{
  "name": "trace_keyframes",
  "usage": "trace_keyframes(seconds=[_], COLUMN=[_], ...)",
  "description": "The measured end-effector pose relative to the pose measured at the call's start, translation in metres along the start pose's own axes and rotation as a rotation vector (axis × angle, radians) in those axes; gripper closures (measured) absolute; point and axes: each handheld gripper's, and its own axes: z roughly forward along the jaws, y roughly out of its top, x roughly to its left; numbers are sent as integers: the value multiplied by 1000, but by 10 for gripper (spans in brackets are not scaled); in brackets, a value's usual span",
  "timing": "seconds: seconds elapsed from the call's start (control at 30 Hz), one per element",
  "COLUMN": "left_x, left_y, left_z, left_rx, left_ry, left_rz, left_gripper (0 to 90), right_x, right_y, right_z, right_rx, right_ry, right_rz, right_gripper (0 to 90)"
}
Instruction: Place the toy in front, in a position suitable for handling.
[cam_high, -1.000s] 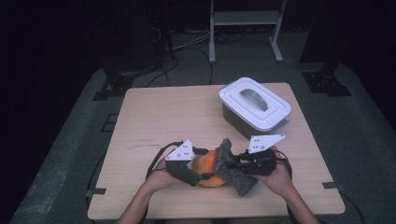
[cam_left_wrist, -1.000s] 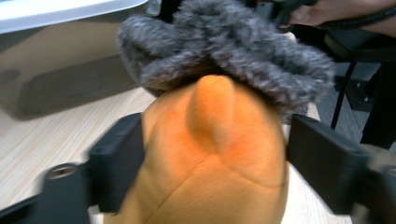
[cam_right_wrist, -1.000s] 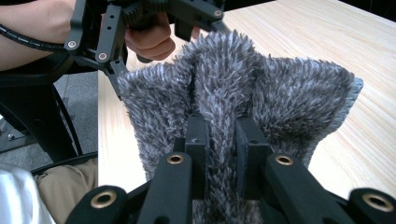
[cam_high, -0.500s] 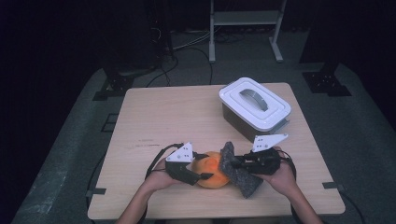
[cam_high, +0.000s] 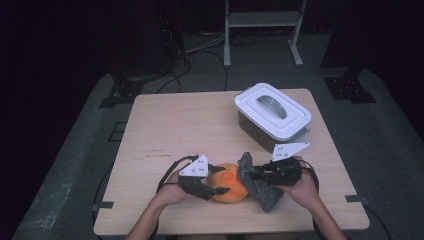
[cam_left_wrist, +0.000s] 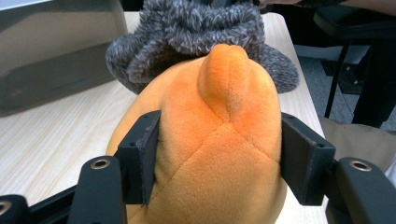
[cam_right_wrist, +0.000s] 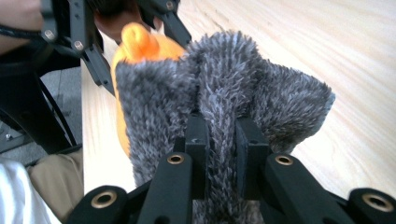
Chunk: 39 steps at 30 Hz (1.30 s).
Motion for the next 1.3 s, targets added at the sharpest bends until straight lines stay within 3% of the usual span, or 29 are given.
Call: trace_keyframes(seconds=[0.13, 0.2, 0.4, 0.6, 0.67, 0.77, 1.1, 1.3], left_x=[0, 0, -2, -8, -10, -9, -1, 8], left_y=[0, -1, 0, 7, 8, 6, -3, -9], left_z=[0, -1, 2, 10, 12, 10, 0, -6], left_rx=[0, 1, -5, 19, 27, 22, 3, -23], left_ry=[1, -1, 3, 0, -2, -10, -42, -38], left_rz=[6, 7, 11, 55, 75, 72, 75, 14], left_gripper=[369, 369, 365, 355, 349, 348, 348, 346], right_x=[10, 13, 8, 24, 29, 30, 2, -10], right_y=[11, 11, 5, 31, 41, 48, 19, -6], right_z=[-1, 2, 1, 2, 5, 10, 11, 6], right_rx=[-48, -31, 1, -25, -5, 31, 56, 76], right_ry=[43, 49, 48, 82, 88, 82, 75, 64], right_rz=[-32, -43, -18, -97, -131, -152, -33, 42], right_gripper=[772, 772, 773, 773, 773, 773, 773, 773])
